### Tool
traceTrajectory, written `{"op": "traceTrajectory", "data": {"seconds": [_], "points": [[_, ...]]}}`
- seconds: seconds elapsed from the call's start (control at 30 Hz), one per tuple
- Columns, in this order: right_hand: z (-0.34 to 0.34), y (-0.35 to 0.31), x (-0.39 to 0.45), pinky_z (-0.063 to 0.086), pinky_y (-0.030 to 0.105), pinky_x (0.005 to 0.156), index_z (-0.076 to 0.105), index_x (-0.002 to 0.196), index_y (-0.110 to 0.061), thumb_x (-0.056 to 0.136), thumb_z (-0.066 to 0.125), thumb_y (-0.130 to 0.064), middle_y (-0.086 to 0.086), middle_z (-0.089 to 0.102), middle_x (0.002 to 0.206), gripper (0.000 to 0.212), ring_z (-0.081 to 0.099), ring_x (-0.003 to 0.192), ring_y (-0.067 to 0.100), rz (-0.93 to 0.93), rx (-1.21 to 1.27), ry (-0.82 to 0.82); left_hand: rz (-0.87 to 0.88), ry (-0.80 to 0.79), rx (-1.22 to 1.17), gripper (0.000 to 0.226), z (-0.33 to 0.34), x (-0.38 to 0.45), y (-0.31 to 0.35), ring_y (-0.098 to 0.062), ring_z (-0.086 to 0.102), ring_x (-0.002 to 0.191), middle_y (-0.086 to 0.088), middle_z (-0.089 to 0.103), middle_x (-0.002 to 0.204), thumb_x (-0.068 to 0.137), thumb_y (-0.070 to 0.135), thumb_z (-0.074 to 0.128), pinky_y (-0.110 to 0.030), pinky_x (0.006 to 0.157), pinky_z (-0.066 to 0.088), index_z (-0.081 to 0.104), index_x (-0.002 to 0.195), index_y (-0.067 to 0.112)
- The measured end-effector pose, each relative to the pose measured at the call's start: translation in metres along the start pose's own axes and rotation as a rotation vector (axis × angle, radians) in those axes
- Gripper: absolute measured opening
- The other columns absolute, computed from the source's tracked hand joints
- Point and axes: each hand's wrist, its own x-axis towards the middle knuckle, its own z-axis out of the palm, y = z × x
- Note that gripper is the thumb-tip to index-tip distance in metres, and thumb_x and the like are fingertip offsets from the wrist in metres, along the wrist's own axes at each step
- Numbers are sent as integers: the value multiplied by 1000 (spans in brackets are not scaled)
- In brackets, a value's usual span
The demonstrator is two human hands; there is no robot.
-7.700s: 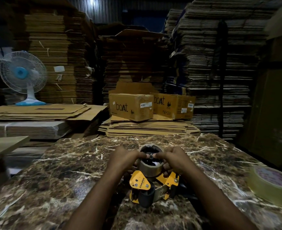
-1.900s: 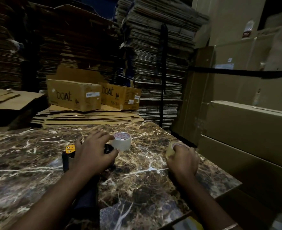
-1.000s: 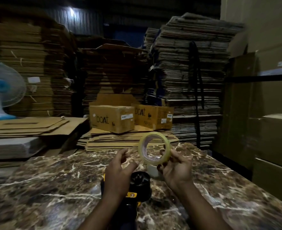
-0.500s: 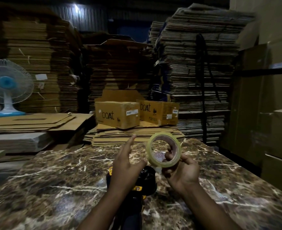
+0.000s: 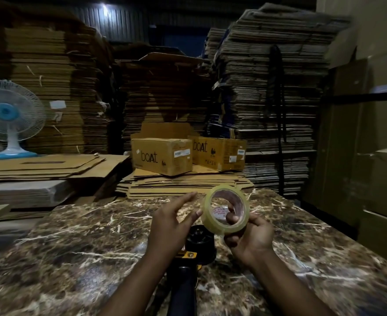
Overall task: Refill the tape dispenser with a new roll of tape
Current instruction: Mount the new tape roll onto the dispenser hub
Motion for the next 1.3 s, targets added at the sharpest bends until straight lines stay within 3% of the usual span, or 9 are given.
{"op": "traceTrajectory", "data": {"seconds": [0.17, 0.33, 0.47, 0.57, 0.73, 0.83, 0.93, 1.07, 1.3], "points": [[2, 0, -4, 25, 14, 35, 61, 95, -5, 74, 39, -28, 1, 49, 59, 38, 37, 37, 12, 26, -22, 2, 18, 107, -60, 22, -3, 2, -1, 7, 66, 101, 20, 74, 102, 85, 22, 76, -37, 82, 61, 77, 104, 32], [3, 1, -4, 25, 14, 35, 63, 97, -4, 73, 39, -28, 1, 49, 59, 42, 37, 38, 12, 38, -45, 24, 64, 111, -47, 29, -8, 3, 0, 8, 66, 97, 25, 74, 93, 84, 14, 76, -30, 78, 60, 75, 88, 42], [3, 1, -4, 26, 14, 32, 63, 100, -4, 73, 40, -29, 1, 49, 59, 43, 39, 38, 11, 66, -45, 19, 29, 123, -22, 21, -7, 6, -7, 1, 60, 114, 17, 68, 118, 84, 21, 77, -41, 87, 58, 78, 100, 33], [3, 1, -5, 25, 14, 31, 63, 101, -2, 74, 40, -29, 1, 49, 60, 45, 40, 39, 11, 83, -43, 20, 1, 145, 16, 44, -6, 5, -5, 1, 61, 110, 19, 67, 116, 81, 28, 79, -34, 86, 57, 67, 122, 39], [1, 1, -1, 27, 14, 31, 62, 107, 1, 96, 28, -28, 4, 56, 58, 46, 43, 38, 13, 72, -30, 115, 29, 210, 136, 55, -7, 5, -8, -11, 60, 113, 9, 65, 122, 80, 23, 80, -35, 84, 56, 60, 130, 35], [2, -1, -1, 32, 15, 29, 64, 106, 1, 100, 29, -29, 12, 69, 67, 47, 49, 37, 15, 78, -24, 172, 216, 166, 340, 67, -11, 3, -6, -21, 50, 123, 1, 55, 133, 76, 22, 78, -35, 87, 46, 53, 138, 28], [3, -2, -1, 33, 14, 30, 66, 102, 1, 101, 30, -29, 15, 71, 74, 47, 51, 39, 15, 100, -10, 188, 519, 10, 541, 79, -16, 0, 0, -22, 39, 140, 8, 44, 149, 68, 36, 73, -51, 103, 37, 44, 142, 37], [5, -1, -2, 36, 17, 30, 62, 119, 2, 101, 31, -30, 14, 70, 79, 48, 56, 39, 17, 146, -28, 173, 627, -153, 697, 78, -9, -2, 4, -18, 25, 150, 16, 39, 155, 69, 52, 68, -63, 109, 26, 45, 142, 41], [7, 0, -1, 43, 18, 30, 53, 139, 2, 102, 30, -32, 14, 66, 94, 55, 59, 38, 17, 189, -40, 92, 691, -160, 709, 52, -9, 2, -4, -14, 53, 132, 17, 66, 127, 71, 51, 67, -58, 110, 25, 67, 121, 36]]}}
